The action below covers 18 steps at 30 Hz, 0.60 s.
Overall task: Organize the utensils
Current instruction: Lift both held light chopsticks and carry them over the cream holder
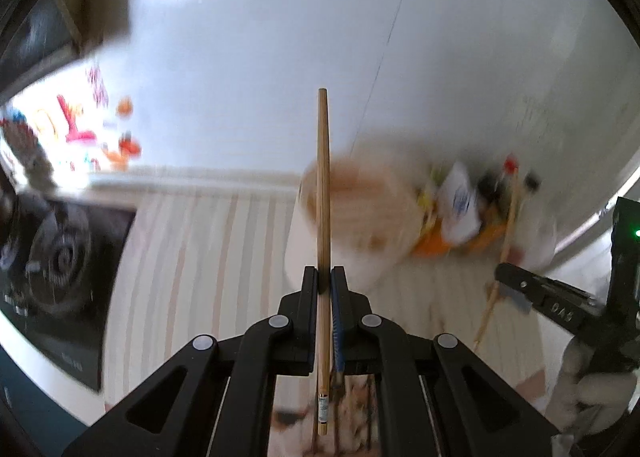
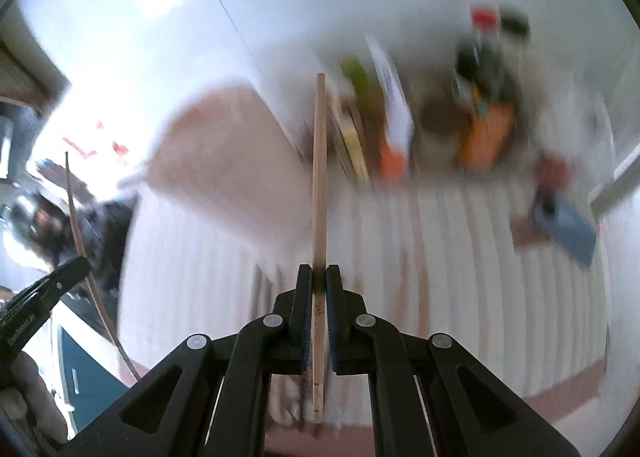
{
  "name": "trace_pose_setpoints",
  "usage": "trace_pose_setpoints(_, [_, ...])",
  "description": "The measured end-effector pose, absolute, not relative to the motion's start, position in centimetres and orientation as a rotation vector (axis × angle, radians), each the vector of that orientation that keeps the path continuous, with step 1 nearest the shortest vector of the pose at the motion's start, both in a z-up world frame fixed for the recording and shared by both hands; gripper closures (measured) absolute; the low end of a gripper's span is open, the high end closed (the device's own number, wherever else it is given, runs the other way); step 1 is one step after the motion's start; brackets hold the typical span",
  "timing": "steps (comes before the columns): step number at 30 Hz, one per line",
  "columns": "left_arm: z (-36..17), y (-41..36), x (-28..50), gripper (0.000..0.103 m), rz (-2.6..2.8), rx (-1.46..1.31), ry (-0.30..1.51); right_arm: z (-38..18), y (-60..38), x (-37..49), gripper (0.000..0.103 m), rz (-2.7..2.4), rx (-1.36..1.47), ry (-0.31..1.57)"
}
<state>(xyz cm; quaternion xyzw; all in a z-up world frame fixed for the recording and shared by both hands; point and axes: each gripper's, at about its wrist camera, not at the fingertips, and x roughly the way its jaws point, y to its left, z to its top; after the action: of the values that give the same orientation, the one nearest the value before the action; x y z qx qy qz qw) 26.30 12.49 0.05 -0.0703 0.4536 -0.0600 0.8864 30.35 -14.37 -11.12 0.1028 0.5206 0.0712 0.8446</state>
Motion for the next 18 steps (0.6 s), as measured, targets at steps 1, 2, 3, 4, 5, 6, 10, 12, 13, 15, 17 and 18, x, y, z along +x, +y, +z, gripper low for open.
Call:
trace_pose_setpoints(1, [1.1,12.6,27.3,0.099,-0.116,-0.152,0.912,-9.9,-14.1,31.5,0.096,0.157,0.210,1.067])
trace_pose_setpoints(2, [2.2,12.5,27.7,0.099,-0.112,-0.157,0.888,-8.5,-13.6,32.7,0.096,0.165,0.200,1.029])
trace_pose_setpoints(3, [2.7,12.3,28.9,0.099,-0.103,-0.158,0.870,-7.5,-13.0,33.8,0.096,0.171,0.188,0.999])
trace_pose_setpoints(4, [3.4,12.4,30.0,0.099,-0.093,-0.169,0.845,-6.5,-12.3,34.9,0.096,0.174,0.176,0.961])
trace_pose_setpoints(5, [3.8,12.4,30.9,0.099,-0.087,-0.177,0.828,-5.2,-12.1,36.4,0.096,0.178,0.171,0.938])
trace_pose_setpoints(6, [4.2,12.3,31.7,0.099,-0.073,-0.186,0.816,-4.7,-11.5,37.3,0.096,0.183,0.167,0.919])
trace_pose_setpoints(10, [4.8,12.3,35.4,0.099,-0.035,-0.240,0.780,-3.1,-9.3,41.6,0.096,0.199,0.149,0.851])
trace_pose_setpoints(12, [4.6,12.8,37.2,0.099,-0.017,-0.278,0.775,-3.2,-8.8,43.0,0.096,0.205,0.143,0.829])
trace_pose_setpoints(13, [4.4,12.9,38.0,0.099,-0.009,-0.288,0.772,-3.2,-8.4,43.9,0.096,0.210,0.143,0.820])
trace_pose_setpoints(15, [3.7,13.2,39.4,0.099,0.009,-0.309,0.767,-3.4,-7.6,45.1,0.096,0.220,0.132,0.801])
trace_pose_setpoints(17, [2.9,13.4,40.6,0.099,0.024,-0.322,0.765,-3.5,-7.0,46.4,0.096,0.232,0.130,0.785])
trace_pose_setpoints(18, [2.5,13.5,41.1,0.099,0.032,-0.323,0.763,-3.8,-6.6,47.0,0.096,0.240,0.132,0.777])
